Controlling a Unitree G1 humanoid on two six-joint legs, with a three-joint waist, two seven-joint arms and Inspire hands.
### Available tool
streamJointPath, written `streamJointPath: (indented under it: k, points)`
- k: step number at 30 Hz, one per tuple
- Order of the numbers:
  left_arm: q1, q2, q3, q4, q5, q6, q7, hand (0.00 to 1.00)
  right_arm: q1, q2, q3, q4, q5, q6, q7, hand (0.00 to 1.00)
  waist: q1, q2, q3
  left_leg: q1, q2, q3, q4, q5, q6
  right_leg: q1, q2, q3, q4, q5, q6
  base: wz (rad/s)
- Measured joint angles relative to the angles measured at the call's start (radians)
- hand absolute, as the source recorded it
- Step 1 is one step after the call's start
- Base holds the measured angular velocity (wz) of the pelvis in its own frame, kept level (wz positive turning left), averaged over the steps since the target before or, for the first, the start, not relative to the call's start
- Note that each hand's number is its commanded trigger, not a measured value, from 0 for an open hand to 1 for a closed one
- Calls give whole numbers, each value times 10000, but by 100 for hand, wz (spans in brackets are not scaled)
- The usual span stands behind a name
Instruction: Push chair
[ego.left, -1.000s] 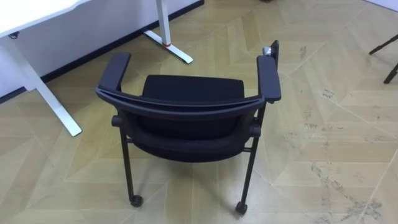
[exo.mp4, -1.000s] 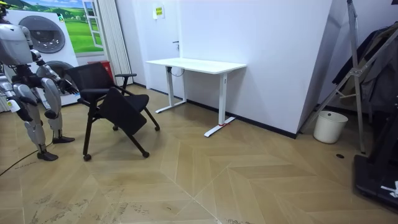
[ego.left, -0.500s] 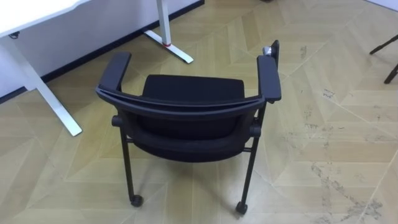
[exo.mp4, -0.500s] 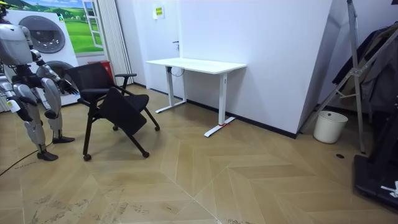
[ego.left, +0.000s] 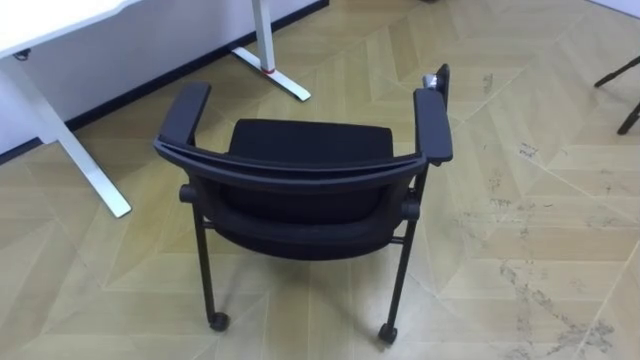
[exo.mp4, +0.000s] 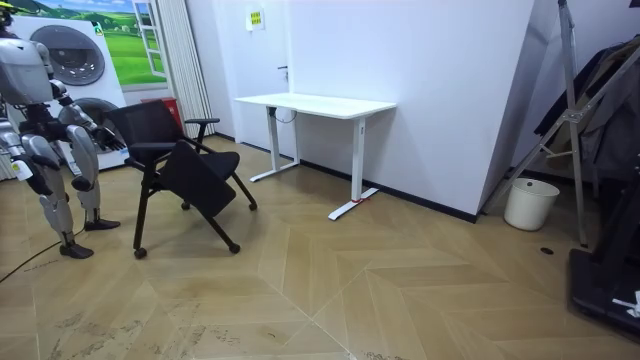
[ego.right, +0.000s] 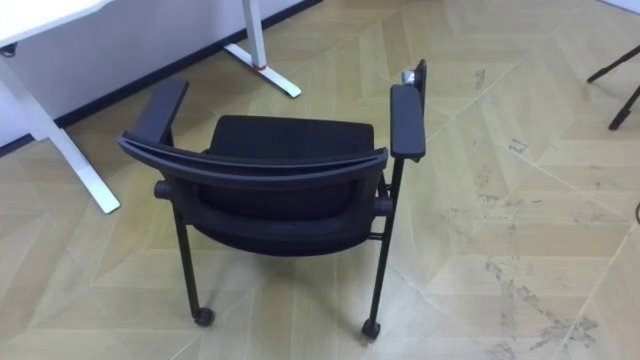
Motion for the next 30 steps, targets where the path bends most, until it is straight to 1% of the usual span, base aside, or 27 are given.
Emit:
streamJointPath:
  k: [2, 5, 6, 7, 10, 12, 13, 14, 15, 16, 18, 20, 22, 24, 26, 27, 28, 29, 30]
  points:
    - [31, 3, 410, -12, -108, -2, 320, 0, 14, 5, -87, -3, -9, 27, -18, 0, -7, -21, -13, 6, 0, -12, 1, 0, 0, 13, -2, -11, 5, 0, 0, 0]
    - [136, 3, 720, 15, -689, -5, 904, 0, 37, 5, -181, -5, -7, 68, -137, 0, 1, -22, 0, 114, -4, -12, 1, -1, -1, 123, -7, -11, 4, -17, 10, 0]
    - [205, 2, 839, 20, -775, -5, 1112, 0, 65, 6, -326, -6, -8, 87, -138, 0, 4, 16, -13, 158, -3, -13, 4, -37, -9, 171, -8, -4, 16, -68, 18, 0]
    - [247, 5, 898, 17, -774, -5, 1199, 0, 67, 3, -395, -4, -7, 108, -150, 0, 14, 23, -25, 174, -3, -15, 4, -50, -11, 184, -8, 0, 27, -88, 25, 0]
    - [371, 21, 1510, -162, -727, -5, 1608, 0, 79, -9, -798, -6, -10, 265, -212, 0, 33, 76, -44, 186, -2, -23, 4, -56, -6, 186, -7, 22, 35, -90, 24, 0]
    - [418, 81, 1868, -325, -657, -4, 1970, 0, 130, -26, -849, -61, -32, 289, -324, 0, 40, 90, -45, 174, -3, -45, 16, -62, -3, 188, -7, 9, 35, -87, 21, 2]
    - [416, 183, 1949, -402, -555, -12, 2261, 0, 121, -32, -851, -61, -56, 288, -357, 0, 43, 103, -49, 165, -2, -72, 23, -62, -2, 192, -7, -10, 37, -85, 18, 6]
    - [415, 295, 1935, -519, -556, -36, 2525, 0, 94, -58, -851, -61, -131, 286, -359, 0, 38, 145, -47, 161, -3, -91, 34, -62, -2, 209, -7, -25, 39, -85, 18, 6]
    - [405, 336, 1923, -557, -556, -96, 2655, 0, 80, -75, -851, -60, -174, 283, -371, 0, 35, 173, -48, 162, -4, -99, 36, -62, -2, 217, -8, -27, 39, -85, 18, 5]
    - [379, 402, 1882, -642, -531, -235, 2901, 0, 46, -108, -850, -56, -199, 277, -439, 0, 33, 237, -44, 166, -7, -108, 39, -62, -2, 224, -9, -24, 39, -84, 18, 0]
    - [269, 490, 1872, -698, -98, -346, 3254, 0, -25, -154, -852, -22, -218, 272, -564, 0, 23, 323, -45, 165, -6, -114, 40, -62, -2, 226, -8, -40, 39, -85, 18, 3]
    - [-20, 641, 1870, -710, 653, -441, 3605, 0, -44, -203, -865, 23, -459, 272, -575, 0, -43, 428, -18, 155, -9, -214, 53, -61, -2, 274, -11, -67, 36, -88, 18, 11]
    - [-267, 776, 1867, -787, 1151, -465, 3825, 0, -64, -249, -930, -4, -698, 273, -582, 0, -50, 462, -7, 140, -9, -217, 51, -62, -2, 264, -11, -69, 32, -96, 16, 3]
    - [-372, 919, 1844, -1161, 1866, -468, 3992, 0, -63, -265, -941, -4, -710, 278, -659, 0, -72, 491, -5, 123, -8, -216, 46, -62, -3, 249, -9, -64, 31, -111, 19, 0]
    - [-538, 1103, 1763, -1795, 2698, -468, 4293, 0, -137, -270, -939, -5, -749, 283, -766, 0, -145, 493, -16, 50, -13, -210, 51, -61, -3, 168, -8, -50, 38, -110, 18, 0]
    - [-607, 1166, 1692, -1870, 2865, -468, 4369, 0, -166, -272, -939, -1, -749, 284, -779, 0, -192, 491, -20, 38, -13, -212, 53, -60, -2, 162, -10, -52, 38, -109, 18, 0]
    - [-773, 1303, 1593, -1896, 3222, -470, 4506, 0, -219, -271, -944, -1, -744, 283, -785, 0, -277, 513, -37, 22, -17, -227, 55, -60, -1, 146, -13, -72, 38, -109, 18, 0]
    - [-927, 1372, 1531, -1901, 3531, -465, 4620, 0, -263, -281, -945, -4, -746, 283, -785, 0, -324, 543, -62, 17, -19, -222, 58, -60, -1, 127, -13, -63, 39, -109, 18, 0]
    - [-1031, 1377, 1504, -1909, 3689, -463, 4680, 0, -273, -291, -946, -4, -751, 283, -784, 0, -370, 556, -73, 15, -20, -219, 59, -60, -1, 122, -14, -58, 39, -108, 18, 0]
